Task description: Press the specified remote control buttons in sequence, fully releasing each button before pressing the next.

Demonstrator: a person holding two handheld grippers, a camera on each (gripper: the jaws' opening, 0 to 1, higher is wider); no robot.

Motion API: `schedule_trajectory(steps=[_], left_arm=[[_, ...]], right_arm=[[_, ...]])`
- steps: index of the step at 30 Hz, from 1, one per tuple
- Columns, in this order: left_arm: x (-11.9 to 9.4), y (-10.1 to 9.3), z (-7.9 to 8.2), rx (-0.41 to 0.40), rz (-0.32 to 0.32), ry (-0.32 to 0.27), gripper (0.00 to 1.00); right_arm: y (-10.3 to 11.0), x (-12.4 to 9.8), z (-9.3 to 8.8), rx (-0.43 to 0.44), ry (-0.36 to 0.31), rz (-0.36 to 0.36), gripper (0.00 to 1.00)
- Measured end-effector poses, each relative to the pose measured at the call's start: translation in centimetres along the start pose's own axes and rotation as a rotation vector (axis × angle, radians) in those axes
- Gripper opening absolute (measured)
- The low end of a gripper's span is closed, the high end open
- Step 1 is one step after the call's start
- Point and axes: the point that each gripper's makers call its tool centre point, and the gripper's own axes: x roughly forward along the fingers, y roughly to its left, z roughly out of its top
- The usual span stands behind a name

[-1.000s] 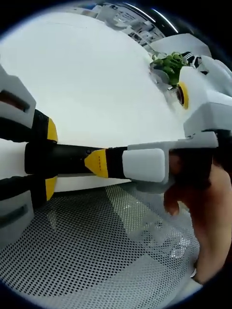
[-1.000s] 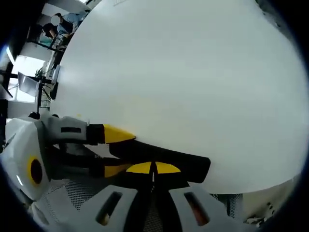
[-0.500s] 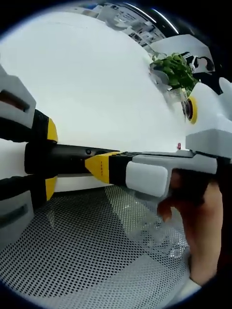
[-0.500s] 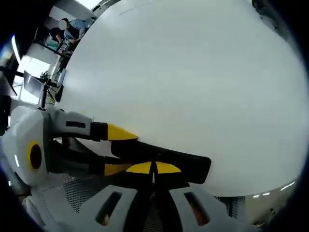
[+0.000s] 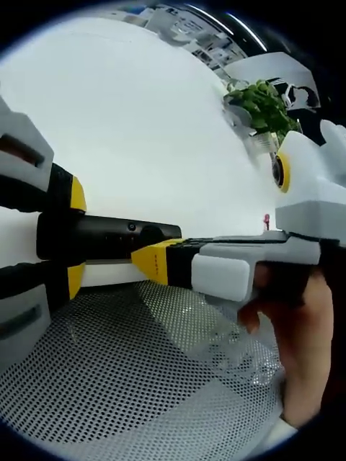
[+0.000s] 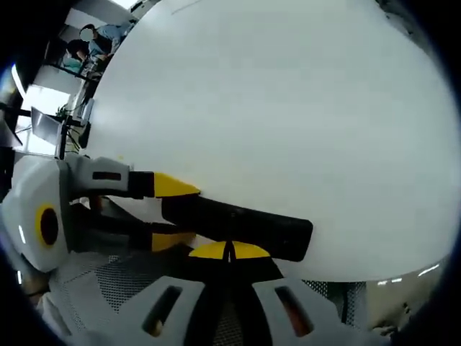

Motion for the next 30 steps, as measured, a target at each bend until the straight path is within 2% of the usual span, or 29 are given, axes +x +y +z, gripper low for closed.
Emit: schedule_trajectory(steps=[9, 15, 20, 30], left_arm=[[-0.01, -0.03, 0.02, 0.003, -0.002, 0.006, 0.24], [0.02, -0.02, 0.02, 0.003, 0.001, 0.006, 0.25], [-0.01, -0.05, 0.04, -0.001, 0.002, -0.001, 0.25], [0.05, 0.0, 0.05, -0.001, 0.0, -0.002, 0.25]], right_arm=[[0.24, -0.03, -0.24, 0.004, 0.004, 0.008, 0.0], [0.31, 0.25, -0.25, -0.061, 0.01, -0.029, 0.0], [0.16, 0.4, -0.27, -0.037, 0.01, -0.016, 0.0], [0.15, 0.37, -0.26, -0.041, 0.023, -0.036, 0.0]])
